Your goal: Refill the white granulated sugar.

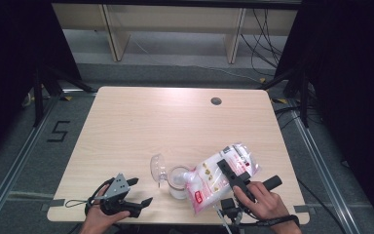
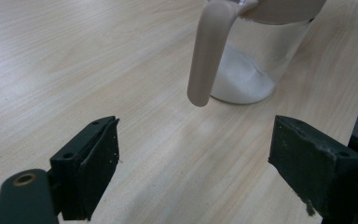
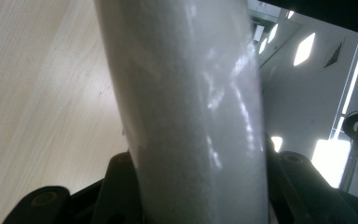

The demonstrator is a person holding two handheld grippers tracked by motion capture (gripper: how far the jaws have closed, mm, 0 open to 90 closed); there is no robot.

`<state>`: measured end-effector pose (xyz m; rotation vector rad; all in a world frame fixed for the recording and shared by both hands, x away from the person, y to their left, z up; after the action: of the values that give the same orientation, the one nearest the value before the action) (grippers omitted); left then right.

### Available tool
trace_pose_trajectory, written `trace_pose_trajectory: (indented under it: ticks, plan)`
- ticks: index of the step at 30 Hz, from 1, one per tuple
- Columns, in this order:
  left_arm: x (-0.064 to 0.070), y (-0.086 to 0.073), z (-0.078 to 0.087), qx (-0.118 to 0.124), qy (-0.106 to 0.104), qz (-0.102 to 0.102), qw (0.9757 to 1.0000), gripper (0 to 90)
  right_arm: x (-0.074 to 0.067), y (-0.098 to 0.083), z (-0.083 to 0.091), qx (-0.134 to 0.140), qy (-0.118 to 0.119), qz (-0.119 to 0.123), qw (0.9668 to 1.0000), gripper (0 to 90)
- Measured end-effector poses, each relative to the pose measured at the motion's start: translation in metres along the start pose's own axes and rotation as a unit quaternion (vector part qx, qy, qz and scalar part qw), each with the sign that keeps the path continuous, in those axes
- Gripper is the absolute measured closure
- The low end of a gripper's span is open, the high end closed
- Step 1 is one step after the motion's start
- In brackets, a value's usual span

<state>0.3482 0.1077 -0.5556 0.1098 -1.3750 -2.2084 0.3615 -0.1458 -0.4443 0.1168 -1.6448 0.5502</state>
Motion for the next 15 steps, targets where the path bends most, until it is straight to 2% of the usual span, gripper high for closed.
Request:
trace_pose_trajectory:
  ticks: [2,3,4,5,7,9,10,11,12,13,14,15]
  plan:
    - [-0.0017,0.0017,0.0003,0.000,-0.001,-0.011,0.9999,15.5,0.0004,-0.0005,0.0000,0.000,0.004,0.008,1.0000,61.5]
    - [-0.0035,0.0005,0.0013,-0.008,0.001,-0.020,0.9998,15.5,0.0019,0.0002,-0.0010,0.008,-0.003,0.012,0.9999,61.7]
    - [-0.0024,0.0000,0.0010,-0.007,0.000,-0.016,0.9999,15.5,0.0017,0.0000,-0.0009,0.008,-0.003,0.012,0.9999,61.8]
    - [-0.0007,-0.0009,0.0007,-0.004,0.001,-0.001,1.0000,15.5,0.0011,-0.0004,-0.0005,0.007,-0.001,0.013,0.9999,61.9]
    - [-0.0011,0.0010,0.0006,0.000,0.000,-0.005,1.0000,15.5,0.0001,-0.0006,0.0002,0.005,-0.001,0.012,0.9999,62.1]
    - [-0.0023,0.0002,0.0012,-0.007,0.001,-0.012,0.9999,15.5,-0.0008,-0.0012,0.0009,0.002,-0.001,0.004,1.0000,62.3]
    - [-0.0019,-0.0001,0.0010,-0.006,0.000,-0.012,0.9999,15.5,-0.0015,-0.0013,0.0009,0.001,0.002,0.003,1.0000,62.3]
    - [-0.0001,-0.0003,0.0001,-0.001,0.000,0.000,1.0000,15.5,0.0010,0.0007,-0.0009,0.010,-0.003,0.011,0.9999,62.4]
    - [-0.0004,0.0004,0.0002,0.000,0.000,-0.001,1.0000,15.5,-0.0022,0.0001,0.0001,0.002,0.000,-0.003,1.0000,62.4]
    - [-0.0009,0.0012,0.0002,0.001,0.000,-0.004,1.0000,15.5,-0.0014,0.0002,0.0009,-0.001,0.003,0.000,1.0000,62.5]
    - [-0.0025,0.0010,0.0007,-0.006,-0.002,-0.018,0.9998,15.5,-0.0004,0.0010,0.0005,0.003,0.001,0.002,1.0000,62.5]
    - [-0.0010,-0.0001,0.0000,-0.003,-0.001,-0.003,1.0000,15.5,0.0014,0.0025,-0.0006,0.011,-0.007,0.003,0.9999,62.6]
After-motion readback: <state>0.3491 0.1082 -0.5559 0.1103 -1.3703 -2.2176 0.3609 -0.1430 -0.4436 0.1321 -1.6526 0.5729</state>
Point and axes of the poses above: each handheld gripper's, and its own axes: z roughly backward along the jaws, y roughly out of its top, x roughly to its right, the point moved 10 cm from there along -z, roughly forward along the jaws, and after that the axes turned 13 degrees about -y, right-handed, at the moved point
